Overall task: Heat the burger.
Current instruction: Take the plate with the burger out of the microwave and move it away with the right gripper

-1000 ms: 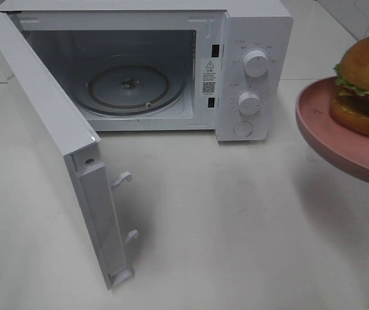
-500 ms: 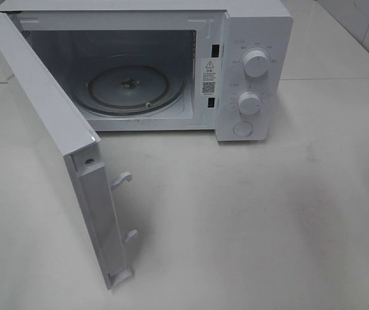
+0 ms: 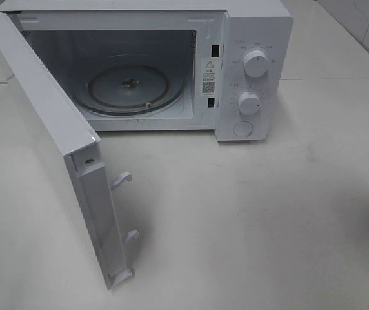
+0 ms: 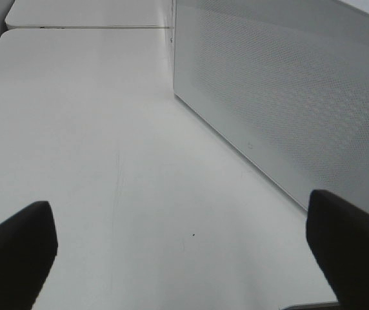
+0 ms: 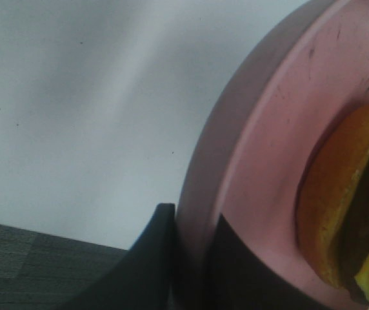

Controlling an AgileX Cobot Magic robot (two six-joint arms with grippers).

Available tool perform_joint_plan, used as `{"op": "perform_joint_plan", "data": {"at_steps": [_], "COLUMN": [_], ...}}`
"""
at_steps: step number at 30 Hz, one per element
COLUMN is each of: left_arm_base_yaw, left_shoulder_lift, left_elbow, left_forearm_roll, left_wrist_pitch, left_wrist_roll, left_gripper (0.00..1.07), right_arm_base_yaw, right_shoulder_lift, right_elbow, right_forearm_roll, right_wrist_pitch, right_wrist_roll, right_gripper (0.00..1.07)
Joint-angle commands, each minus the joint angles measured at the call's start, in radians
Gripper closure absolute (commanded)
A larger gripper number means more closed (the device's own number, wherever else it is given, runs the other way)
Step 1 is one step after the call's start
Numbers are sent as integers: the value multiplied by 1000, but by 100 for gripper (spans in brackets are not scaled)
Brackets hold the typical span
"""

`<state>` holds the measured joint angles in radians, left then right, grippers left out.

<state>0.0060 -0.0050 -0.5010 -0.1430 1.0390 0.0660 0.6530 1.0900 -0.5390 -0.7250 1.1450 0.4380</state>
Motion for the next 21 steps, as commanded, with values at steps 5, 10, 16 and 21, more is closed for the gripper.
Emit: {"op": "perform_joint_plan", "data": {"at_steps": [5,10,16,21], "left_arm_base_yaw": [1,1,1,1], "left_shoulder_lift": [-21,-21,-21,-21], "left_elbow": [6,6,6,6], "left_forearm_roll": [-5,-5,-5,-5], "left_wrist_pitch": [-3,-3,-3,-3], "left_wrist_roll": [-1,-1,-1,-1], "left_gripper": [3,3,3,3], "right_arm_base_yaw": [-1,-1,-1,-1], "right_shoulder_lift": [125,247,315,382], "right_elbow": [-6,-15,-25,-25], "right_forearm_roll": [-95,-103,-103,-103], "right_wrist_pitch": [16,10,3,-48], "right_wrist_roll": [228,431,529,619], "right_gripper": [107,107,105,104]}}
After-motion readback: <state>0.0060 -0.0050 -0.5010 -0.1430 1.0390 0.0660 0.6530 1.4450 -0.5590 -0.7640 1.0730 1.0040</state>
